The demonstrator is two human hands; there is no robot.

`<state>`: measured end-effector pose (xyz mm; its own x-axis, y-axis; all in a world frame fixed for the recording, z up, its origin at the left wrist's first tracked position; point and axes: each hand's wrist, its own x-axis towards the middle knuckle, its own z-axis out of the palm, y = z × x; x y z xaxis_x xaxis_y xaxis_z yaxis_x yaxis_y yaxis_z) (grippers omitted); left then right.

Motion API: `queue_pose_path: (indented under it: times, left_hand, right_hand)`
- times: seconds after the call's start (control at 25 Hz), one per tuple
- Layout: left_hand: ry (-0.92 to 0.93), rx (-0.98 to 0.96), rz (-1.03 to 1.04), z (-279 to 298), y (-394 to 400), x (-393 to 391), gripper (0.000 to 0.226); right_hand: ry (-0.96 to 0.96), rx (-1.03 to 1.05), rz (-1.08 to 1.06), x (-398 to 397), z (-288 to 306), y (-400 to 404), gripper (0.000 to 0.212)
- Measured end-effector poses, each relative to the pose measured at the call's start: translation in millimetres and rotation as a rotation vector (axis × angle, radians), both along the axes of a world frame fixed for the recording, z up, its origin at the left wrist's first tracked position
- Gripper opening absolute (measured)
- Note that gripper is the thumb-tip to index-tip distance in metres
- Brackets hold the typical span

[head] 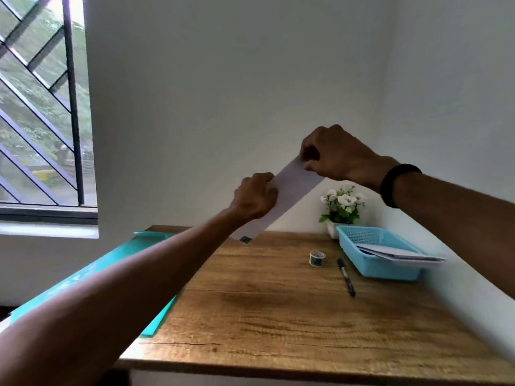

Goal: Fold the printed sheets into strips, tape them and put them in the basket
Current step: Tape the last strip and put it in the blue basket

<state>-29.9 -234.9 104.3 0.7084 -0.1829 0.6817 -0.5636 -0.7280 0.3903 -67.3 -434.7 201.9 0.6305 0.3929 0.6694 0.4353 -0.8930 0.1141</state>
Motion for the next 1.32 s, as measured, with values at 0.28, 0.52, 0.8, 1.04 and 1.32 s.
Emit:
queue_pose_path:
  times: [0.28, 0.52, 0.8, 1.04, 1.32]
  left_hand:
    - [-0.22, 0.492, -0.01, 11, -38, -12, 0.005]
    - [-0.531, 0.301, -0.024, 21, -101, -39, 0.052]
    - [-0.756, 0.367, -0.255, -59, -187, -83, 0.035]
    - [-0.729, 0.301, -0.247, -81, -205, -81, 0.005]
    - [-0.487, 0.14, -0.178, -80, -216, -61, 0.004]
  right_hand:
    - [-0.106, -0.139, -0.185, -26, -29, -37, 0.025]
    - [0.0, 0.265, -0.206, -82, -27, -106, 0.003]
    - [0.304, 0.972, -0.223, -129, -69, -167, 0.009]
    - [0.377, 0.97, -0.313, -126, -105, -190, 0.005]
    - [0.24, 0.309, -0.29, -116, -119, -196, 0.021]
